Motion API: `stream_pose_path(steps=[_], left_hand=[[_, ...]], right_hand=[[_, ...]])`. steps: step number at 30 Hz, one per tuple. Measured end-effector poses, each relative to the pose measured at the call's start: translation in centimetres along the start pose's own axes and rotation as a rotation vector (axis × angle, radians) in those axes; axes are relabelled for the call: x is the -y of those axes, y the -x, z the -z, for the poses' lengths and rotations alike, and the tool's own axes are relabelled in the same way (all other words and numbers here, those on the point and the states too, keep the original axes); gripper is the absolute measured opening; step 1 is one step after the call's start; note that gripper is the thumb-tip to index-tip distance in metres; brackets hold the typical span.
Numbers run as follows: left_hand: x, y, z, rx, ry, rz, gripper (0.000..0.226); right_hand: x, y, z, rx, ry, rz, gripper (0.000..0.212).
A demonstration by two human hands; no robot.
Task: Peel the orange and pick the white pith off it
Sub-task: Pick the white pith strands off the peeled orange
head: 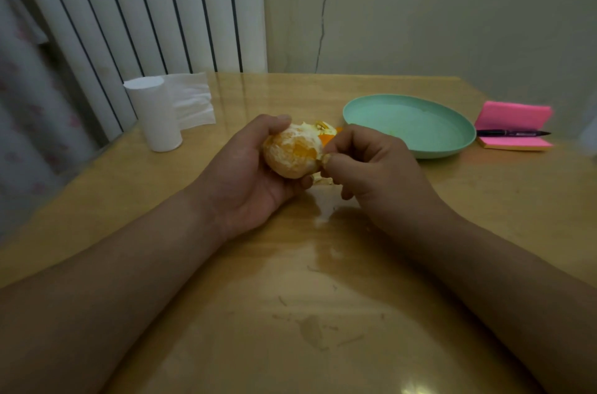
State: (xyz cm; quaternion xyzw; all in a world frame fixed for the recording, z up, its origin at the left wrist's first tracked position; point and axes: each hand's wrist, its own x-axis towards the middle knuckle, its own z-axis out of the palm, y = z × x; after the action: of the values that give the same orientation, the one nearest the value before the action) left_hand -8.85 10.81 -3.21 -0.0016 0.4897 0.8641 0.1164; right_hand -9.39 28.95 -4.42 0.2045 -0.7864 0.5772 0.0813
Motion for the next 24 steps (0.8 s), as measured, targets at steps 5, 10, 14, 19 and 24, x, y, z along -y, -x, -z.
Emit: stream_pose_path(steps=[5,10,14,19,24], left_hand=[[-0.1,0.1,0.1,0.016,0.012,0.012,0.038],[-0.2,0.2,0.0,0.012,0.025,0.028,0.038],[-0.5,0.1,0.2,-0.001,0.05,0.042,0.046],[-0.6,0.0,0.4,-0.029,0.082,0.046,0.054],[-0.8,-0.4,1.0,-0.052,0.102,0.044,0.062]], right_hand=[[0.1,0.0,0.1,-0.004,-0.009,-0.016,0.008],[0.0,-0.1,0.3,0.0,-0.017,-0.021,0.01],[-0.3,-0.3,0.6,-0.025,0.0,-0.034,0.008],[-0.9,-0.5,0.7,-0.049,0.099,-0.063,0.01],[-1.6,-0.8,0.9,-0.06,0.177,-0.057,0.01]])
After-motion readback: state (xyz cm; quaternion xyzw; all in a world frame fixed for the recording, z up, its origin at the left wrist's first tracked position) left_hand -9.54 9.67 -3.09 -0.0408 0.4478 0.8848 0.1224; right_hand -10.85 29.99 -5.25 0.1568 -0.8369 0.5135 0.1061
